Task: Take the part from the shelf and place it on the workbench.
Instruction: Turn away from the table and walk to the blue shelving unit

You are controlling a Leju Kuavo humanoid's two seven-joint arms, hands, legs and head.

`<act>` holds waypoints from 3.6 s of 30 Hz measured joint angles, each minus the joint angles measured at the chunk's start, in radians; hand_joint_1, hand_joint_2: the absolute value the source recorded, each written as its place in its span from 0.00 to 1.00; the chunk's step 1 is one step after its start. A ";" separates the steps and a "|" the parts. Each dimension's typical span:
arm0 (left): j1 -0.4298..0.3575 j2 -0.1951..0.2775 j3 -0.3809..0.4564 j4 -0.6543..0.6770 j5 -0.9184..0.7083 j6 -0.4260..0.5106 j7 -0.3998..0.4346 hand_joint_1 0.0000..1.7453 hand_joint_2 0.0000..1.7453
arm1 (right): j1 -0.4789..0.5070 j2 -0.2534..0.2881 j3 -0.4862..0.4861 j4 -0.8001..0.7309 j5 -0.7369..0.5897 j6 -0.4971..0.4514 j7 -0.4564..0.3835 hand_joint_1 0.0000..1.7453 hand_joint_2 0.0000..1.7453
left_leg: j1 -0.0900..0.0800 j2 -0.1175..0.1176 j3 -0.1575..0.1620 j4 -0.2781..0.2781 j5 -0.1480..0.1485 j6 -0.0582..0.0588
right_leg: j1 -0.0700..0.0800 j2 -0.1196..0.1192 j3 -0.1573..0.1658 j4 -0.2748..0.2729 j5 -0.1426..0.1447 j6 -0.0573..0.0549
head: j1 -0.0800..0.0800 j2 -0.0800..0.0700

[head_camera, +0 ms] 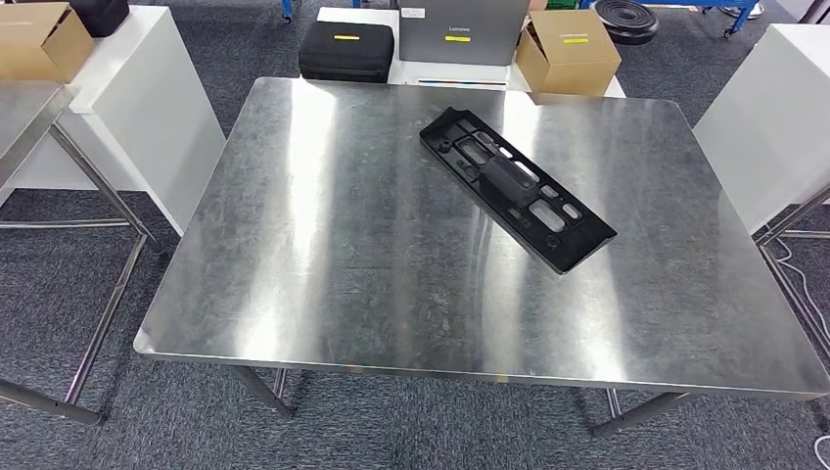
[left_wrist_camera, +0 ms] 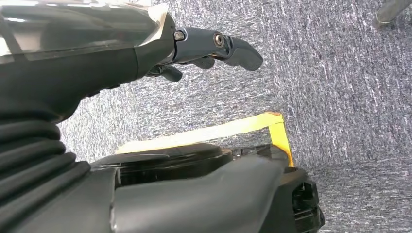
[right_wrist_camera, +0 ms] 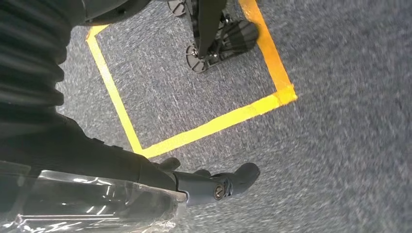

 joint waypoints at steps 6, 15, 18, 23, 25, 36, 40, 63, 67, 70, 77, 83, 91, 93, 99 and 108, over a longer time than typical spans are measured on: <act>0.004 0.004 0.028 0.000 0.041 -0.022 -0.011 0.00 0.00 | -0.001 -0.001 0.041 0.016 0.020 -0.009 -0.006 0.00 1.00 | 0.000 0.000 0.000 0.000 0.000 0.000 | 0.000 0.000 0.000 0.000 0.000 0.000 | 0.000 0.000; 0.008 0.009 0.081 -0.001 0.055 -0.076 0.043 0.00 0.00 | -0.006 -0.011 0.075 0.024 0.032 0.034 -0.038 0.00 0.00 | 0.000 0.000 0.000 0.000 0.000 0.000 | 0.000 0.000 0.000 0.000 0.000 0.000 | 0.000 0.000; 0.008 0.009 0.095 -0.001 0.055 -0.077 0.057 0.00 0.00 | -0.006 -0.016 0.085 0.025 0.037 0.039 -0.044 0.00 0.00 | 0.000 0.000 0.000 0.000 0.000 0.000 | 0.000 0.000 0.000 0.000 0.000 0.000 | 0.000 0.000; 0.009 0.009 0.111 -0.001 0.055 -0.093 0.085 0.00 0.00 | -0.009 -0.020 0.098 0.026 0.042 0.040 -0.055 0.00 0.00 | 0.000 0.000 0.000 0.000 0.000 0.000 | 0.000 0.000 0.000 0.000 0.000 0.000 | 0.000 0.000; 0.009 0.009 0.116 -0.001 0.055 -0.094 0.099 0.00 0.00 | -0.011 -0.021 0.102 0.026 0.044 0.042 -0.056 0.00 0.00 | 0.000 0.000 0.000 0.000 0.000 0.000 | 0.000 0.000 0.000 0.000 0.000 0.000 | 0.000 0.000; 0.010 0.008 0.117 -0.001 0.047 -0.085 0.171 0.00 0.00 | -0.020 -0.006 0.134 0.036 0.065 0.064 -0.056 0.00 0.00 | -0.005 0.006 0.002 -0.014 0.017 0.031 | -0.003 0.000 -0.065 0.166 -0.092 -0.015 | 0.003 0.000; 0.010 0.008 0.117 -0.001 0.047 -0.089 0.173 0.00 0.00 | -0.015 -0.002 0.144 0.040 0.074 0.063 -0.053 0.00 0.00 | -0.018 0.005 -0.008 -0.013 0.026 0.035 | 0.018 0.001 -0.101 0.286 -0.142 -0.024 | 0.004 0.000; 0.010 0.010 0.117 -0.003 0.048 -0.046 0.193 0.00 0.00 | -0.028 0.014 0.202 0.046 0.125 0.067 -0.017 0.00 0.00 | 0.024 0.002 0.099 -0.027 -0.069 -0.052 | 0.023 -0.004 -0.064 0.031 0.034 -0.054 | -0.001 0.000; 0.010 0.010 0.117 -0.003 0.049 -0.045 0.192 0.00 0.00 | -0.028 0.014 0.207 0.046 0.125 0.068 -0.016 0.00 0.00 | 0.011 0.003 0.092 -0.026 -0.059 -0.032 | 0.014 -0.002 -0.054 0.020 0.056 -0.034 | -0.001 0.000; 0.010 0.010 0.117 -0.003 0.049 -0.045 0.192 0.00 0.00 | -0.028 0.014 0.211 0.046 0.124 0.068 -0.016 0.00 0.00 | 0.010 0.003 0.090 -0.025 -0.057 -0.030 | 0.012 -0.001 -0.053 0.015 0.061 -0.029 | -0.001 0.000; 0.010 0.007 0.117 -0.003 0.052 -0.026 0.203 0.00 0.00 | -0.029 0.014 0.216 0.046 0.125 0.071 -0.015 0.00 0.00 | 0.008 0.003 0.089 -0.025 -0.058 -0.029 | 0.011 -0.001 -0.053 0.013 0.061 -0.028 | -0.001 0.000; 0.010 0.008 0.117 -0.003 0.025 -0.043 0.210 0.00 0.00 | -0.030 0.014 0.219 0.046 0.113 0.075 -0.018 0.00 0.00 | 0.009 0.003 0.087 -0.025 -0.058 -0.029 | 0.012 -0.001 -0.055 0.013 0.060 -0.028 | -0.001 0.000; 0.010 0.014 0.117 -0.003 0.017 -0.078 0.210 0.00 0.00 | -0.031 0.018 0.219 0.046 0.107 0.078 -0.035 0.00 0.00 | 0.002 0.002 0.082 -0.015 -0.055 -0.017 | 0.004 -0.001 -0.055 0.010 0.073 -0.010 | -0.002 0.000; 0.010 0.015 0.117 -0.003 0.016 -0.081 0.210 0.00 0.00 | -0.032 0.020 0.219 0.046 0.106 0.080 -0.035 0.00 0.00 | 0.002 0.002 0.080 -0.019 -0.044 -0.007 | 0.003 -0.001 -0.055 0.008 0.078 -0.001 | -0.002 0.000; 0.009 0.015 0.117 -0.003 0.010 -0.097 0.210 0.00 0.00 | -0.033 0.018 0.219 0.046 0.095 0.086 -0.036 0.00 0.00 | 0.006 0.008 0.047 -0.030 -0.006 0.017 | 0.005 0.001 -0.151 0.268 -0.090 -0.025 | 0.008 0.000; 0.007 0.016 0.114 -0.004 0.001 -0.119 0.212 0.00 0.00 | -0.032 0.009 0.218 0.046 0.074 0.087 -0.057 0.00 0.00 | -0.003 0.006 0.002 -0.012 0.027 -0.018 | 0.032 0.010 0.060 0.019 -0.057 -0.048 | 0.007 0.000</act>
